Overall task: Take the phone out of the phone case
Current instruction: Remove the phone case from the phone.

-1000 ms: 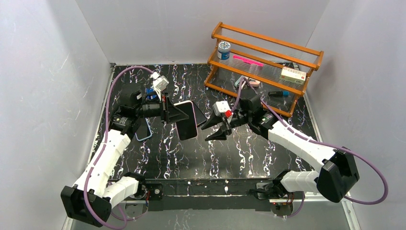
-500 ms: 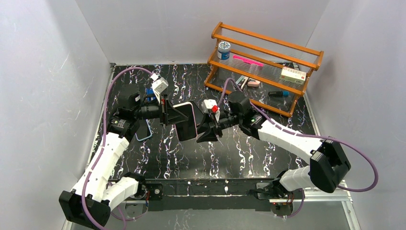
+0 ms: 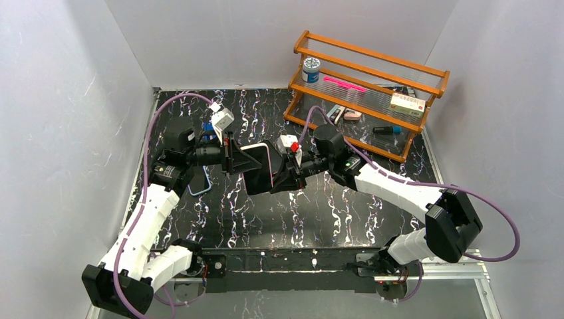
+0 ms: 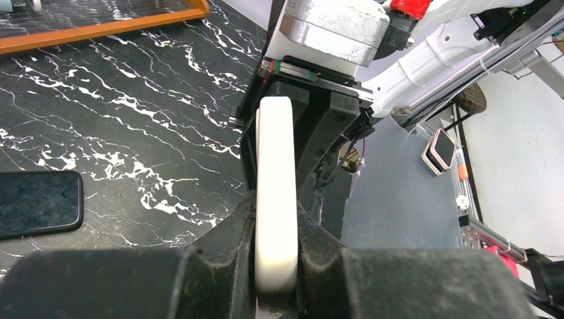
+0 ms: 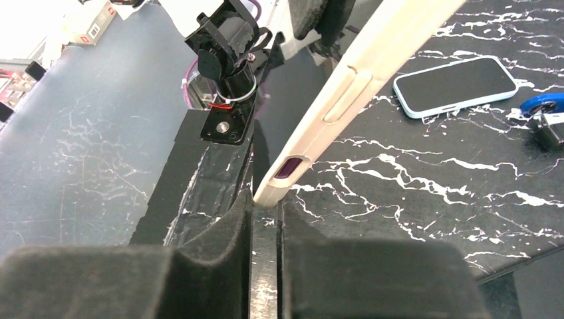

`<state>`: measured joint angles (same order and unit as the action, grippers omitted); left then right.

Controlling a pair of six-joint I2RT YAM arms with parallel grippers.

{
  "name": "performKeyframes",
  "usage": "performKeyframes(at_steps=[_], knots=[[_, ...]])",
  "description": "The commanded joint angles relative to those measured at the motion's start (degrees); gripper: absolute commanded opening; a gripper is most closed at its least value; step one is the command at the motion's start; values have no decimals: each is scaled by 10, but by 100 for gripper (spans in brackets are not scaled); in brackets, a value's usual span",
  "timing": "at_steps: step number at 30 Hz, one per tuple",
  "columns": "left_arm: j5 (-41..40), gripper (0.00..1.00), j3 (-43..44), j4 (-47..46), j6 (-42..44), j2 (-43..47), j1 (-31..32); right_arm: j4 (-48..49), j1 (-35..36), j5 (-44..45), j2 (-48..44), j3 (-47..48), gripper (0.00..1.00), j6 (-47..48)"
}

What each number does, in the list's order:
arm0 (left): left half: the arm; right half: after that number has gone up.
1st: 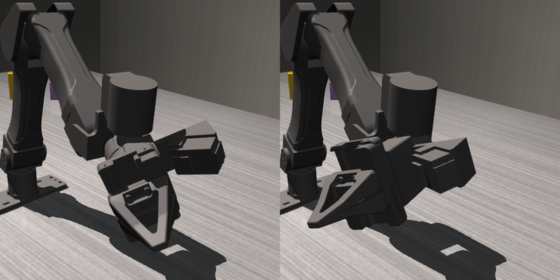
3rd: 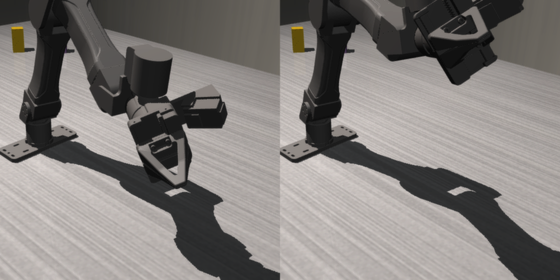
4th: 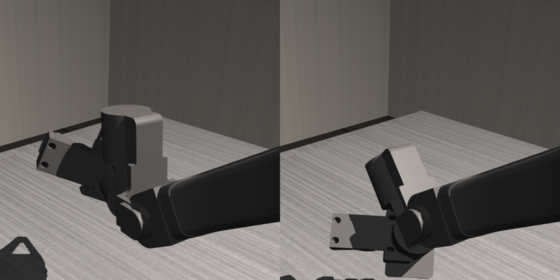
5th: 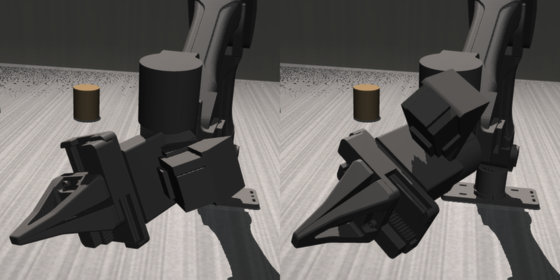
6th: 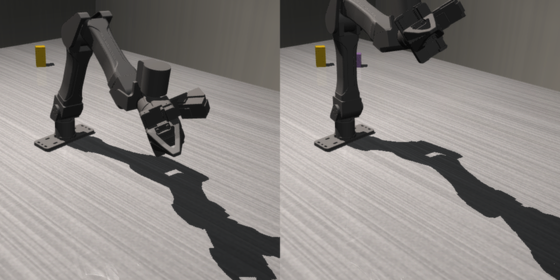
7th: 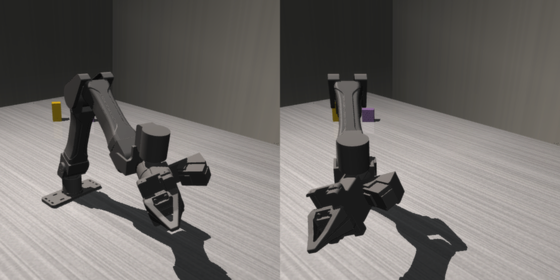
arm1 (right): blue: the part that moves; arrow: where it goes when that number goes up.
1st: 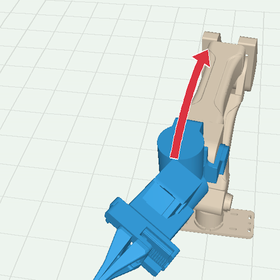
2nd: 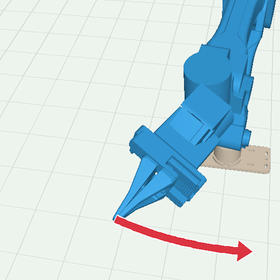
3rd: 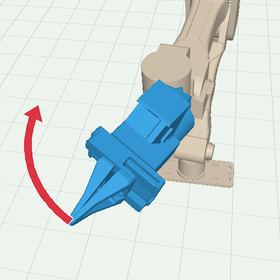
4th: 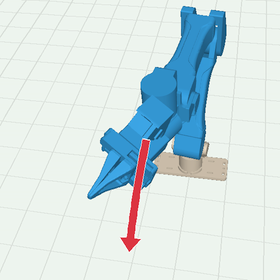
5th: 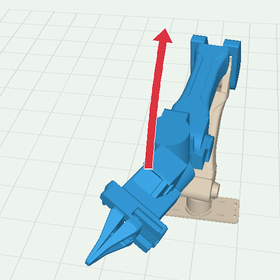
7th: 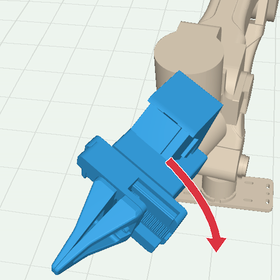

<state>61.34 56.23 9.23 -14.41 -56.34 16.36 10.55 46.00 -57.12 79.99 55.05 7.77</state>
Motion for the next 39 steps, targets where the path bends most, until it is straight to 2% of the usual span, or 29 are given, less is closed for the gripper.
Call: performKeyframes(at_steps=[1, 2, 7, 16, 27, 31, 35, 39], knots=[[20, 0, 15, -19, -18, 15, 4, 12, 3, -1, 6, 30, 6, 35], [20, 0, 14, -20, -24, 13, 4, 10, 3, 1, 6, 30, 1, 48], [22, 0, 2, -43, -63, 10, 13, 7, 3, -9, 6, 29, 1, 125], [14, 0, -16, -74, -103, 10, 37, -48, 3, 35, 13, 63, 1, 278], [-4, 0, -25, -79, -117, 2, 43, -13, 3, 76, -25, 38, 1, 315], [-10, 0, -26, -80, -120, -1, 45, 2, 3, 57, -28, 39, 1, 283], [-20, 0, -36, -81, -122, 6, 46, 94, -7, 55, -39, 12, 1, 150], [-42, 0, -65, -116, -148, 14, 46, 208, -12, 53, -58, -38, 15, 21]])
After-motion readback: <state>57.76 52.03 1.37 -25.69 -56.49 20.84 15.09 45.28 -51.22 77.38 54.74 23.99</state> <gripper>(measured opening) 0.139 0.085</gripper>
